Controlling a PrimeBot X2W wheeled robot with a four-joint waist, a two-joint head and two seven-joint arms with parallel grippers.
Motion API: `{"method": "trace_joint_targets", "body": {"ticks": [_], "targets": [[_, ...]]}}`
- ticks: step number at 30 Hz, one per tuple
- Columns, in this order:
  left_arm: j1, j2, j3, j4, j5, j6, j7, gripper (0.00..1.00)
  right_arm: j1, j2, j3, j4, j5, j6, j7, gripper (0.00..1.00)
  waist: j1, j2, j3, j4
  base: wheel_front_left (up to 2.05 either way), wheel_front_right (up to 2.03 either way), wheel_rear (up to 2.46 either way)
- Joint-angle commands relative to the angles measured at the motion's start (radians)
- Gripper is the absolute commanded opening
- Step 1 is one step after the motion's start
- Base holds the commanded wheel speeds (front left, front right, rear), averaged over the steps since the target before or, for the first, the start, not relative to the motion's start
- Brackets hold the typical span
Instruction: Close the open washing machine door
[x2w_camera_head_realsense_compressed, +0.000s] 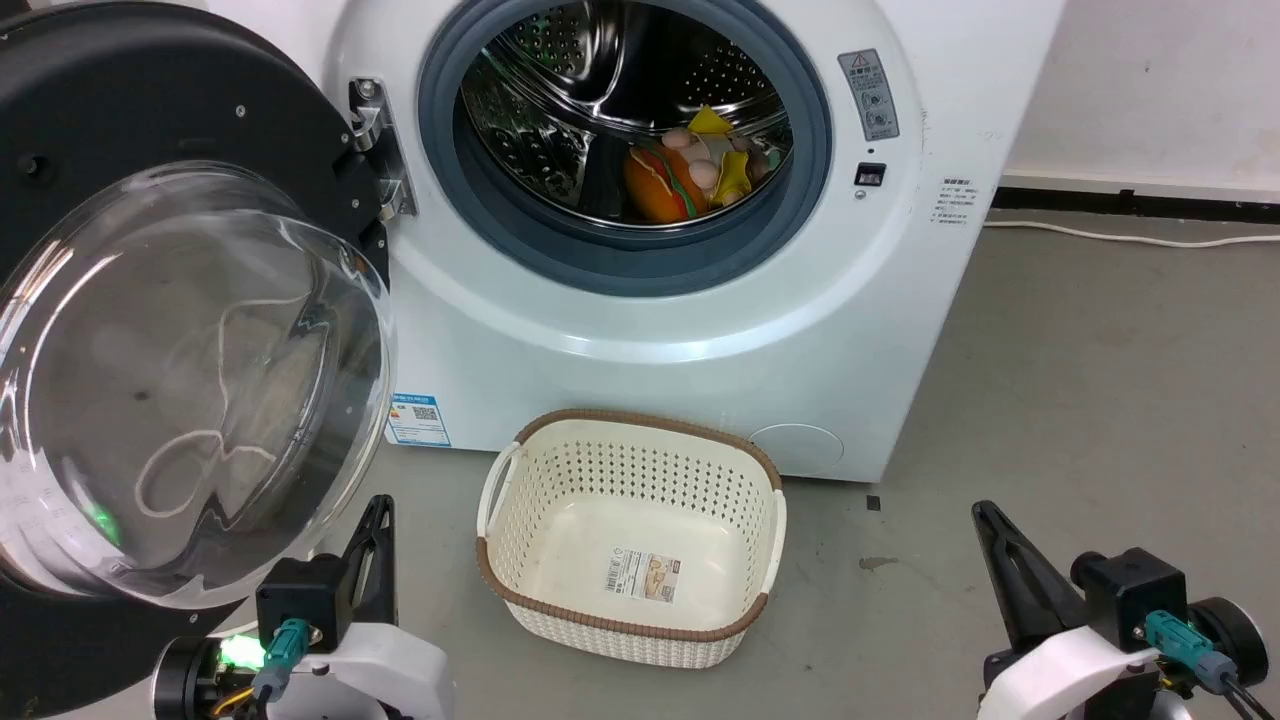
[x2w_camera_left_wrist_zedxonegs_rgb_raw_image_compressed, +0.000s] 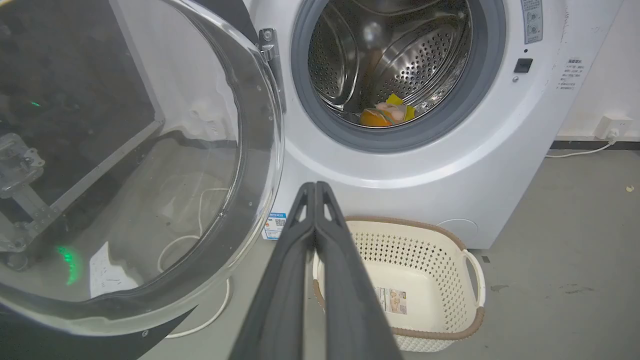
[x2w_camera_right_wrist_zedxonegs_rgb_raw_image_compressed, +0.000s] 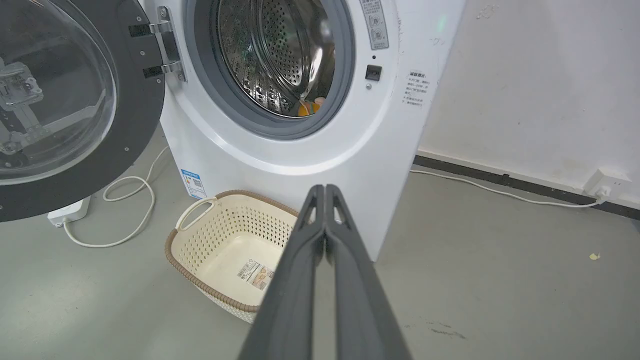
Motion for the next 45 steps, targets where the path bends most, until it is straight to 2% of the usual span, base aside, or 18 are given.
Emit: {"method": "trace_joint_targets", "body": {"ticks": [1, 16, 17, 33, 45], "targets": [[-0.001, -0.001, 0.002, -0.004, 0.003, -0.004, 0.0, 0.0, -0.012, 0.005, 0.0, -0.005, -0.007, 0.001, 0.001, 0.0, 0.0, 0.0, 0.0, 0.0, 0.0, 0.0, 0.0], [-0.001, -0.001, 0.002, -0.004, 0.003, -0.004, 0.0, 0.0, -0.012, 0.005, 0.0, -0.005, -0.007, 0.001, 0.001, 0.0, 0.0, 0.0, 0.0, 0.0, 0.0, 0.0, 0.0], [-0.001, -0.001, 0.002, -0.004, 0.003, -0.004, 0.0, 1.0, -0.012, 0.005, 0.0, -0.005, -0.007, 0.001, 0.001, 1.0, 0.0, 0.0, 0.0, 0.0, 0.0, 0.0, 0.0], [-0.007, 0.001, -0.038, 0.001, -0.003, 0.011, -0.026, 1.0, 0.014, 0.0, -0.013, -0.013, 0.024, 0.0, -0.026, 1.0, 0.0, 0.0, 0.001, 0.006, 0.0, 0.0, 0.0], [-0.007, 0.003, -0.07, -0.001, -0.005, 0.017, -0.051, 1.0, 0.035, 0.001, -0.014, -0.024, 0.028, 0.0, -0.051, 1.0, 0.0, 0.0, -0.003, 0.052, 0.0, 0.0, 0.0]]}}
